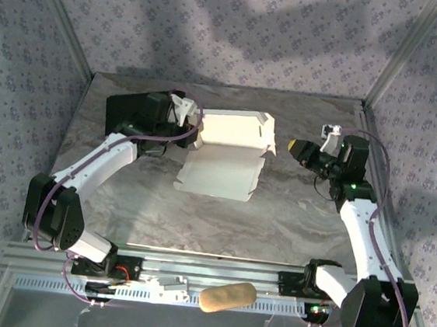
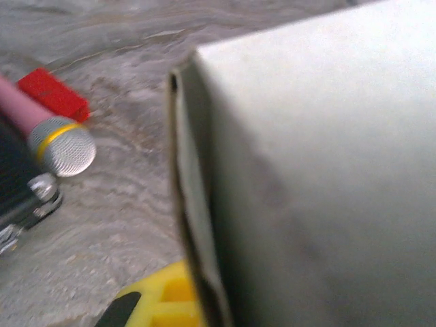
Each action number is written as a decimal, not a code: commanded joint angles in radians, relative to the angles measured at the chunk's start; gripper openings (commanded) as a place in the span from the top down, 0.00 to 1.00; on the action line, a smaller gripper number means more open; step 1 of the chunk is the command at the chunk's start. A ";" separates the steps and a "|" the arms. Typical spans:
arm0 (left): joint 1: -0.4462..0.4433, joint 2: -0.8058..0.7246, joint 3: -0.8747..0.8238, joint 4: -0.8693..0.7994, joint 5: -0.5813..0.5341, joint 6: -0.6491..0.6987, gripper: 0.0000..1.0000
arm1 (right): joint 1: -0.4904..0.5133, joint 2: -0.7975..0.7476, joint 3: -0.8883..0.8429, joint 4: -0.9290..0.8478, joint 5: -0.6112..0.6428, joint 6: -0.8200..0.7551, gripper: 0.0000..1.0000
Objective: Fold the paper box
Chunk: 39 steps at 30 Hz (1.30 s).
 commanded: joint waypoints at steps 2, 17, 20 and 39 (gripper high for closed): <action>0.036 0.039 0.071 -0.010 0.210 0.069 1.00 | -0.005 0.027 0.093 0.028 -0.145 -0.142 0.72; 0.047 0.107 0.099 -0.010 0.232 0.069 1.00 | 0.052 0.080 0.176 0.041 -0.248 -0.158 0.72; 0.047 0.109 0.101 -0.015 0.231 0.069 1.00 | 0.069 0.084 0.187 0.030 -0.261 -0.165 0.72; 0.032 0.070 0.065 -0.003 0.177 0.053 1.00 | 0.196 0.085 0.240 -0.089 -0.099 -0.251 0.72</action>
